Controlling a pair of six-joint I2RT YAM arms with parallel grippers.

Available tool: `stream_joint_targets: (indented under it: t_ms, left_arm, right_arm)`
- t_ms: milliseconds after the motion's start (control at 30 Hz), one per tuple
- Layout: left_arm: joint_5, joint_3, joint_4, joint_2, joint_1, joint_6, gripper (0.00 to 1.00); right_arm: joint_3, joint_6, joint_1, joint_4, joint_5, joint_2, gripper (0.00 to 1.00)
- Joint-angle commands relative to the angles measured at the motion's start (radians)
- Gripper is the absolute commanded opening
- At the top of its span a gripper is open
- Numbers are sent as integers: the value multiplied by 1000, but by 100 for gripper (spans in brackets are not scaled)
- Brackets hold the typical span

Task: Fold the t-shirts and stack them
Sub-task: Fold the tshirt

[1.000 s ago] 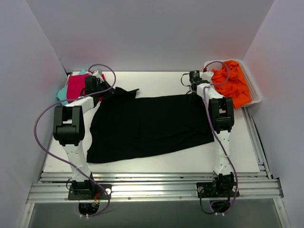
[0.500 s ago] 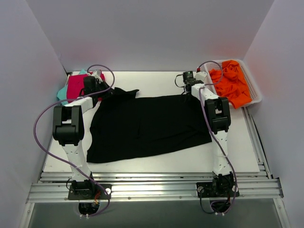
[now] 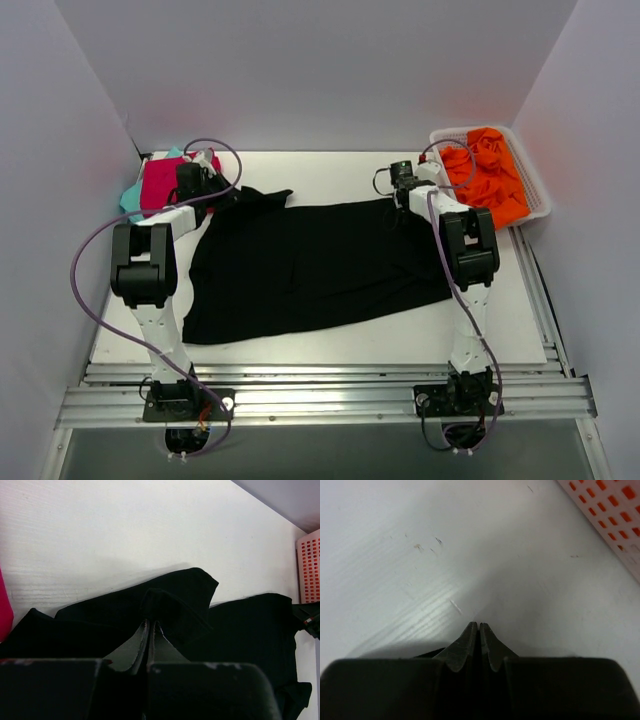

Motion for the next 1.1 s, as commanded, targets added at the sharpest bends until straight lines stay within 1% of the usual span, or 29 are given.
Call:
stream_joint_targets:
  t_ms: [0,133,367,567,733,933,1067]
  left_arm:
    - [-2,-1,24,-54,-11,6,2]
    - [-36,2,-11,-85,-37,23,2]
    - [-79,-9,-49,-154,-70,39,2]
    - [-125,-18,-103,-224,-93,63,2]
    - [-194,-76,-117,-301,-116,72,2]
    - [-261,-165,-140,-414,-124,78,2]
    - [-309,-291,-126,-529,-129,74,2]
  right_arm:
    - [-48,-23,-6,-57,-2,-121,0]
    - [-88,-31,-8,-27,-3,-178,0]
    - [-74,-18,-14,-18,-32,-199,0]
    - [-104,-6,-15,2,-60,-253,0]
    - [-146,-6,-18,10,-55,-313,0]
    - [-235,1,-35,14,-52,-443,0]
    - [-311,5,-38,16,-51,-564,0]
